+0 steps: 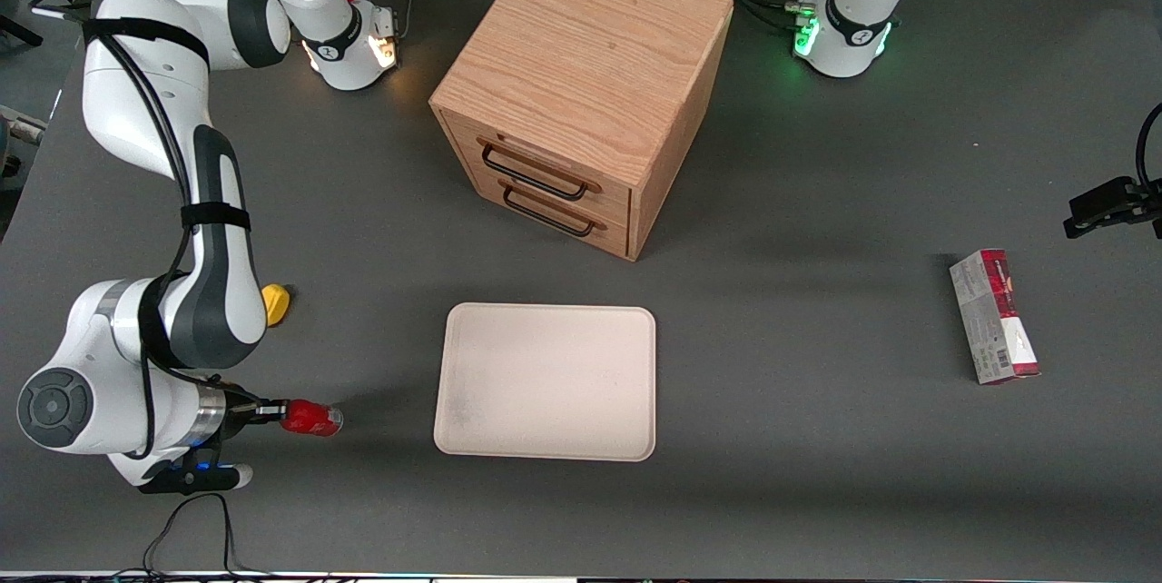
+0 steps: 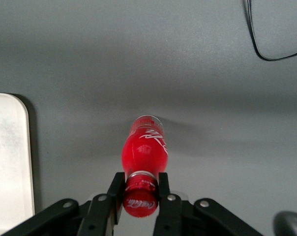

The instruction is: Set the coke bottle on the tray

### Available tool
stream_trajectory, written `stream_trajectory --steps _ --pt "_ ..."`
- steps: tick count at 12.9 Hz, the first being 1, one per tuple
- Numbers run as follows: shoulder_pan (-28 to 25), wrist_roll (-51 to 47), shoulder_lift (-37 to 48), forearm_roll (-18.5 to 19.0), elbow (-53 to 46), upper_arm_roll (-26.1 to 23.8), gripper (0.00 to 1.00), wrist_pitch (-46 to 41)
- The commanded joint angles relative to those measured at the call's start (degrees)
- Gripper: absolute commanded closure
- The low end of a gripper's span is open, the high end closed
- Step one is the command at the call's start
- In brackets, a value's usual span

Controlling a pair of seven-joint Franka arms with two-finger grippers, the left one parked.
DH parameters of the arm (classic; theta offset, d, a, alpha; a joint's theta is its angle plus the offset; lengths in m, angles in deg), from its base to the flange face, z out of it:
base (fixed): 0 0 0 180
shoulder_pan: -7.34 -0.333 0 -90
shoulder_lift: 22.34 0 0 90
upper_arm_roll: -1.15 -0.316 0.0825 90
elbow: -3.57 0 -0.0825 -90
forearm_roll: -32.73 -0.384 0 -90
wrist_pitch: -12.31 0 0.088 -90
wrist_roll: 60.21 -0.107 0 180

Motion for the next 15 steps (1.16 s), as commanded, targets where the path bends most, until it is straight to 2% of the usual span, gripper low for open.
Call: stream_trajectory --steps 1,4,10,13,15 --pt "-0.24 -1.55 -0.36 0.64 -1.08 0.21 1.0 -0.84" --pt "-0.24 -2.61 0.43 0.64 -1.08 0.21 1.0 -1.54" --pt "0.46 -1.64 8.85 0.64 -1.08 0.56 1.0 -16.11" --pt "0.55 -1.12 16.66 0.82 0.67 1.26 1.0 -25.87" --pt "0.38 0.28 25.17 0.82 8.63 2.14 1.0 -26.68"
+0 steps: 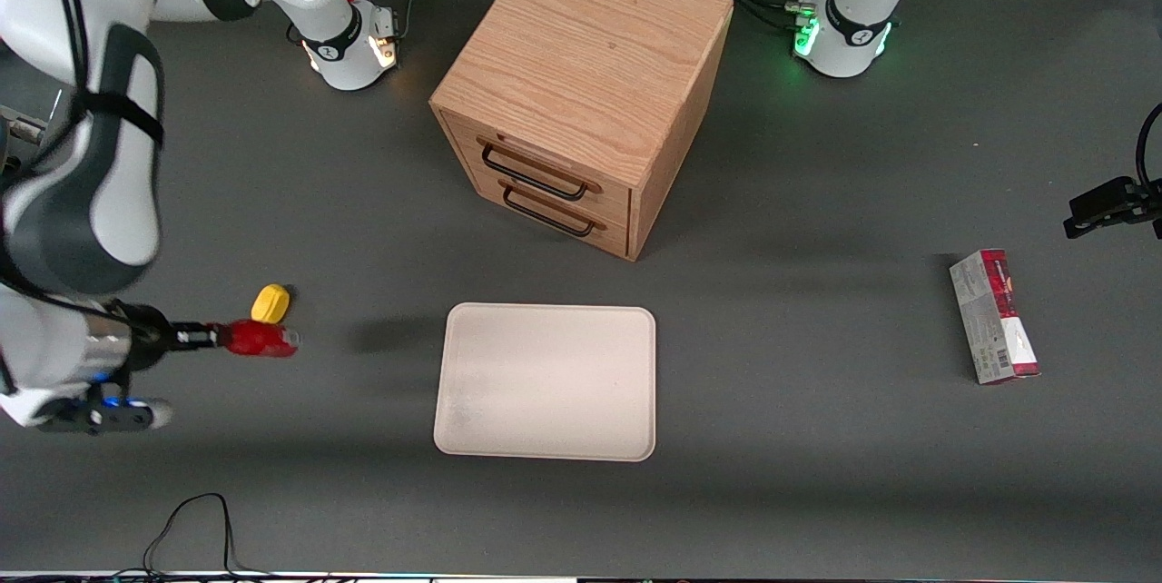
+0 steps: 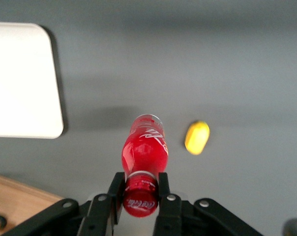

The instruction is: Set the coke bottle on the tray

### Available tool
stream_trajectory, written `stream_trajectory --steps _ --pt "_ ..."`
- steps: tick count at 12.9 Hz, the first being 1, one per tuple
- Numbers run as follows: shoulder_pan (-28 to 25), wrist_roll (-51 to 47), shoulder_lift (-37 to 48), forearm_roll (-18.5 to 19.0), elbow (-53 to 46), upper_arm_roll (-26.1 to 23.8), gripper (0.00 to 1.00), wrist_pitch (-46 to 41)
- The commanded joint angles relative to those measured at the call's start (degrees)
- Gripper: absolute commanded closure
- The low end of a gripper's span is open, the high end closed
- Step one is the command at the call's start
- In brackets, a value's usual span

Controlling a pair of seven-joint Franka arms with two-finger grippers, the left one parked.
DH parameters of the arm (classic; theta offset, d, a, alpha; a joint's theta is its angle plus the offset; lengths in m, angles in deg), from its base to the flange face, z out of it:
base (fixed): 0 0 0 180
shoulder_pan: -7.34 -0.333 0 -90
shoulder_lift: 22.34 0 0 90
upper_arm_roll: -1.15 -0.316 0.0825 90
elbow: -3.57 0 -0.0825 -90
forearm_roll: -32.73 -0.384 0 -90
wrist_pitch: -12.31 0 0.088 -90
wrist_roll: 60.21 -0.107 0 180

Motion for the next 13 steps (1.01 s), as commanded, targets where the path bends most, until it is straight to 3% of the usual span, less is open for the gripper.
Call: stream_trajectory --steps 1,3,9,13 --pt "-0.41 1.44 14.35 1.08 14.92 0.52 1.0 -0.17" --pt "-0.93 1.44 22.8 4.15 23.54 0.44 1.0 0.27" --pt "-2.77 1.44 42.42 8.02 46.49 -0.27 1.0 7.9" --pt "-3.22 0.39 39.64 8.38 43.02 -0.7 1.0 7.74"
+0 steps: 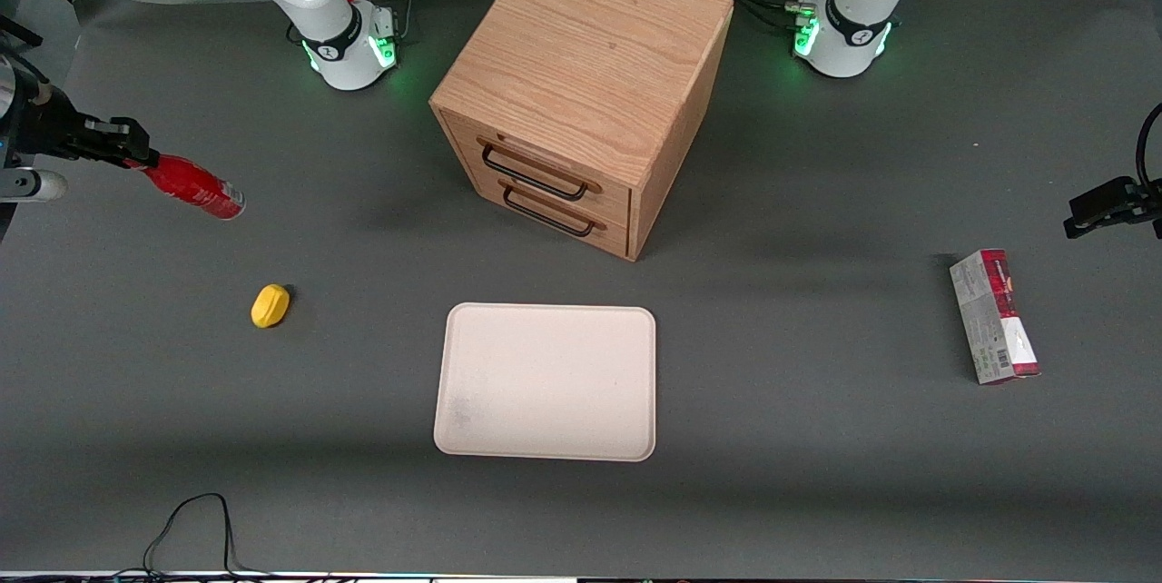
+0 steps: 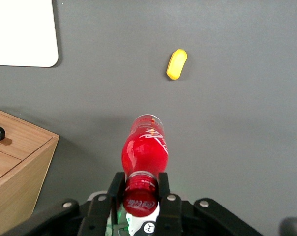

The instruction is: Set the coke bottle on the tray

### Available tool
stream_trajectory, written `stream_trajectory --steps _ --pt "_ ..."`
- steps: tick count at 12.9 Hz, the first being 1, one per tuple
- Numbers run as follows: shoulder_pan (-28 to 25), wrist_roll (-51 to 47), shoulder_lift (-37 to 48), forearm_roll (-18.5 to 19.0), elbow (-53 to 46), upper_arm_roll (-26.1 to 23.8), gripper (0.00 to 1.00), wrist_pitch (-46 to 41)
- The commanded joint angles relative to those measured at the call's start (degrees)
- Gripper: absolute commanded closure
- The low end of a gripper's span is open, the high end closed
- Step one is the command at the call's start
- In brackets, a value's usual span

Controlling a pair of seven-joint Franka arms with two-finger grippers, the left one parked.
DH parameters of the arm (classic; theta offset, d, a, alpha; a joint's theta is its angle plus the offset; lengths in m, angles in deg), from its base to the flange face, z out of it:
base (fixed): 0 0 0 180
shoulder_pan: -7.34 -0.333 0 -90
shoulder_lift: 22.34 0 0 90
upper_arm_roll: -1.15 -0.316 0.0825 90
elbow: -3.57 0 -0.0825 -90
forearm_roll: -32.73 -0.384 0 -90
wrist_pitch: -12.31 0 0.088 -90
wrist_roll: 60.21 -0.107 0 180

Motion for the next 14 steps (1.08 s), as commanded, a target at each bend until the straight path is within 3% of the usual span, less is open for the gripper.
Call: stream_trajectory --steps 1,5,9,14 --pt "-1.4 -0.97 -2.68 0.84 -3.47 -0.29 1.0 0.61" --pt "-6.32 -8.86 -15.31 -0.56 -16.98 -0.29 1.0 -2.1" --pt "-9.04 -20.19 -29.3 -5.57 -34.23 -0.38 1.0 -5.1" --pt "-9.23 -34.0 -42.85 -6.63 -45.85 -5.3 1.0 2.16"
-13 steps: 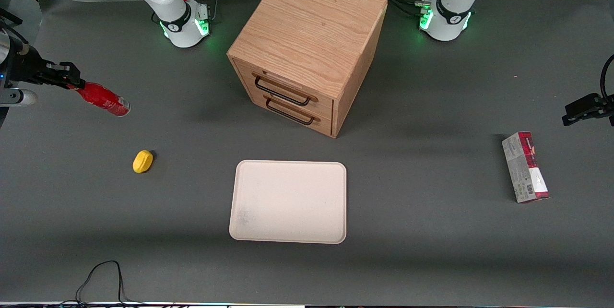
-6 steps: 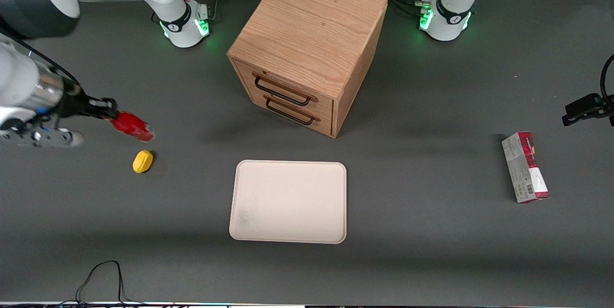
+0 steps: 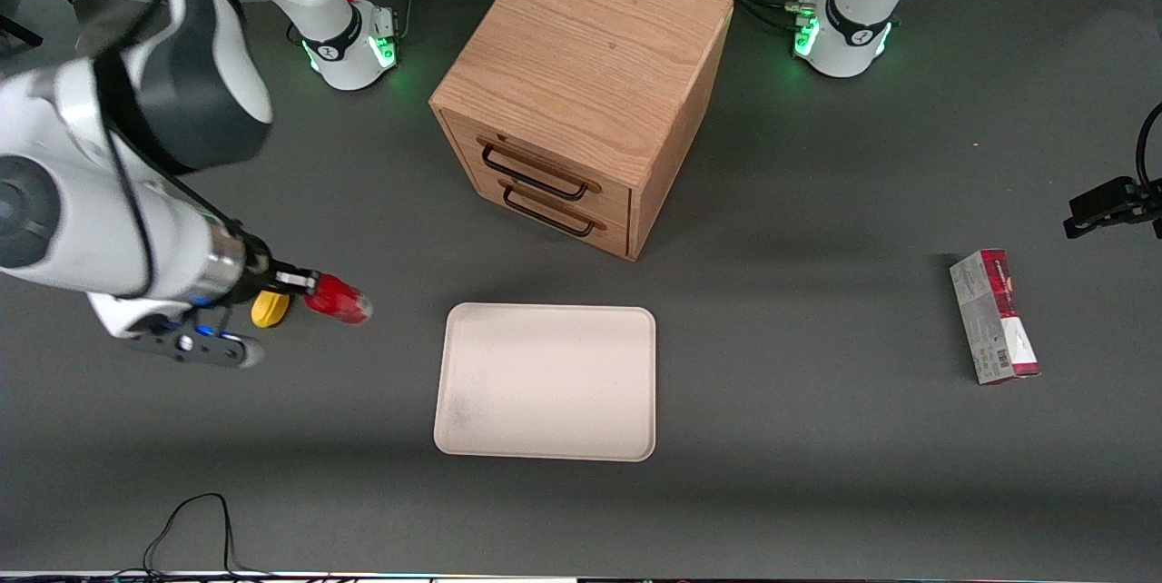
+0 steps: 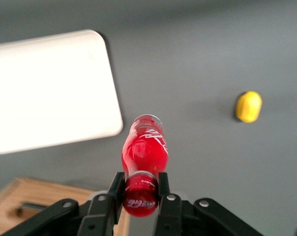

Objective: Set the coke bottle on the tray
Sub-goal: 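Lower the bottle onto the tray edge and open the right gripper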

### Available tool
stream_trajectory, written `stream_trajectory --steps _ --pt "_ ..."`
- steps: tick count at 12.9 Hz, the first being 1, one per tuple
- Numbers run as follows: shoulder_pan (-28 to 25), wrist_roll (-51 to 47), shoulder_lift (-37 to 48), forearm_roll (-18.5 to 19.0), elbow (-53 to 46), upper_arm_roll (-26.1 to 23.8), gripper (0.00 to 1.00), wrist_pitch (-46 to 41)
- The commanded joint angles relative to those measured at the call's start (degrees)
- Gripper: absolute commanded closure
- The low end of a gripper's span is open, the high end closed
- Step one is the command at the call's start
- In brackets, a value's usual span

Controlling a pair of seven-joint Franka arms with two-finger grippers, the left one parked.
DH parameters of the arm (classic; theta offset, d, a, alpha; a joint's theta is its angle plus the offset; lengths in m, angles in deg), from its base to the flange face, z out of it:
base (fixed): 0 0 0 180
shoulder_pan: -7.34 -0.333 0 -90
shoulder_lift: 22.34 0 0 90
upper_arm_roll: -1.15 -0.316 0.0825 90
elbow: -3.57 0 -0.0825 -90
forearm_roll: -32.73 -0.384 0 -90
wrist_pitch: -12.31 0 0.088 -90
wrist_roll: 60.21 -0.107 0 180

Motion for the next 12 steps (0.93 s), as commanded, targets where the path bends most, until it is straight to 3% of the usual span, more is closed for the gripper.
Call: stream_trajectory --steps 1,5,12 --pt "0.29 -6.33 -6.86 -1.24 -7.59 -0.91 1.0 3.92" --pt "-0.93 -13.64 -11.69 -1.06 -7.77 -2.5 1.0 14.12" --pt "-2.17 -17.15 -16.01 -0.71 -7.68 -2.23 1.0 17.56"
